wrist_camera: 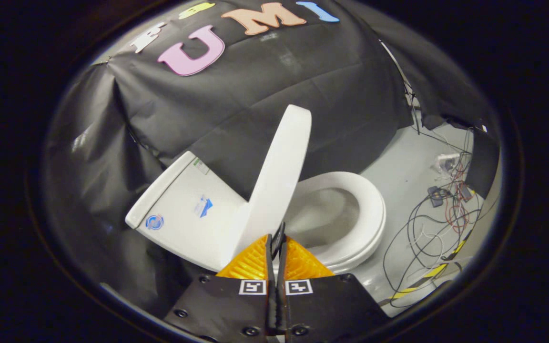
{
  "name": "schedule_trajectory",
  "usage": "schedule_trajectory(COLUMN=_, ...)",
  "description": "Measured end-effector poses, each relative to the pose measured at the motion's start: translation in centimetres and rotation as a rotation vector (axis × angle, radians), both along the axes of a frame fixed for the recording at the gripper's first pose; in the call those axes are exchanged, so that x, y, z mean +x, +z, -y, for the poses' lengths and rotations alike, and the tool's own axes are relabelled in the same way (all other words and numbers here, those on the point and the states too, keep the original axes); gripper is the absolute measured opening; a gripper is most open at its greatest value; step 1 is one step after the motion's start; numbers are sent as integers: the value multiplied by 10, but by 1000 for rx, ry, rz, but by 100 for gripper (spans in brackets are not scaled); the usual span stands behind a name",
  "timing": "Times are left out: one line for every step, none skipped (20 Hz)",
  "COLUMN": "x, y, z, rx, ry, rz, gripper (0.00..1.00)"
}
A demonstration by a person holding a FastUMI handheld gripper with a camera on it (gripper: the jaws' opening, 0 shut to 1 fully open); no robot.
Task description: Open the toilet lid.
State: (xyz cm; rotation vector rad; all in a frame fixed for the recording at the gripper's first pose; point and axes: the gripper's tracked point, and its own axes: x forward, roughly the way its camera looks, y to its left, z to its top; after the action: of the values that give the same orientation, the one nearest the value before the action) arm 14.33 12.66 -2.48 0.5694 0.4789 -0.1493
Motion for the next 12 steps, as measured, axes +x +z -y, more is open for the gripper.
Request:
schedule_trajectory(x=1, y=2, z=-1, rx=-1, ry=-2, rz=2, gripper=1)
schedule_trajectory(x=2, y=5, z=-3, rx=-1, ry=-8, rz=3, gripper=1)
schedule_trajectory(x=3, y=8, z=-6, rx=-1, ry=-15, rz=8, gripper=1)
schedule_trajectory(x=5, y=12, z=-9, rx=-1, ry=-18, rz=11, gripper=0)
schedule_trajectory(x=6, y=15, z=-13, rx=-12, ry=-17, rz=18, gripper=1)
schedule_trajectory(x=7, y=19, z=-16, rx=-27, ry=-11, rz=26, gripper=0)
schedule_trajectory(x=9, y=23, z=-19, rx=-39, ry=-7, rz=33, gripper=1)
schedule_trajectory(x=10, y=27, z=-22, rx=-48, ry=-5, rz=41, gripper=1)
schedule_trajectory(x=11, y=30, z=-26, rx=-56, ry=-5, rz=49, gripper=0)
schedule_trajectory(x=12, y=34, z=-29, rx=-64, ry=-5, rz=59, gripper=1)
schedule_trajectory(x=14, y=35, z=-33, rx=-83, ry=-9, rz=67, gripper=1)
schedule_trajectory(x=16, y=38, z=-35, rx=-113, ry=-17, rz=73, gripper=0)
